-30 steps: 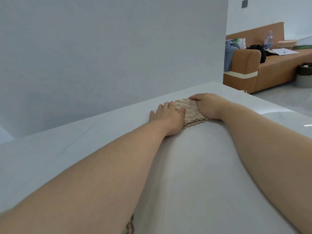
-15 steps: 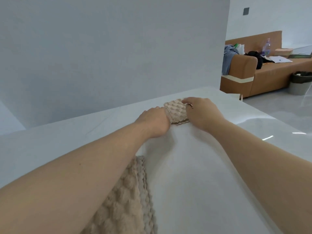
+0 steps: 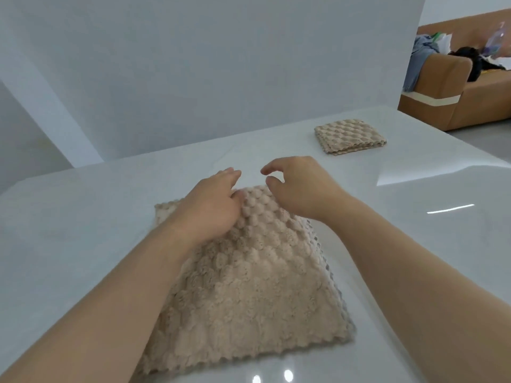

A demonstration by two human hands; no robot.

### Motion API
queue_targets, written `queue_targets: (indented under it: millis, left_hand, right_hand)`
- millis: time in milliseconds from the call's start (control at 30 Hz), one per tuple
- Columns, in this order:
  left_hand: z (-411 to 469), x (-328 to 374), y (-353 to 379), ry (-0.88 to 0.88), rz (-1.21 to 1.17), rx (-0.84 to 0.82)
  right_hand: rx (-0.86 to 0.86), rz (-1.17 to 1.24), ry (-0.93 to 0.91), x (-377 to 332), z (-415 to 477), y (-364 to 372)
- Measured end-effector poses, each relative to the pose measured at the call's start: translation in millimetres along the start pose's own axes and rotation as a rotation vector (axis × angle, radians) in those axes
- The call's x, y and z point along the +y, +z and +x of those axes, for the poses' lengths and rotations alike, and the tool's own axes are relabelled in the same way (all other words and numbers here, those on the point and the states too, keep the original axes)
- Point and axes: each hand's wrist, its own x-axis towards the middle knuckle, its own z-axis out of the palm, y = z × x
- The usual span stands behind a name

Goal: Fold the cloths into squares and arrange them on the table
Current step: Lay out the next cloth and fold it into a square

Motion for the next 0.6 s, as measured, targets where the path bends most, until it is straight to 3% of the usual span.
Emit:
queue_targets:
  millis: [200,433,600]
  left_hand:
    - [-36.1,-35.1,-0.7,-0.008,0.004,0.029]
    - [-55.3,-91.5,13.4,-0.064,-0.036,0.246]
    - [-53.0,-106.1,20.8,-0.065,-0.035,0.266]
  right_hand:
    - [-0.061,0.015,-0.013,-20.5,-19.2,20.9]
    - [0.117,-0.025,0.015,-1.4,-30.0,23.4]
    - [0.117,-0.060,0.023,0.6,-31.2,30.7]
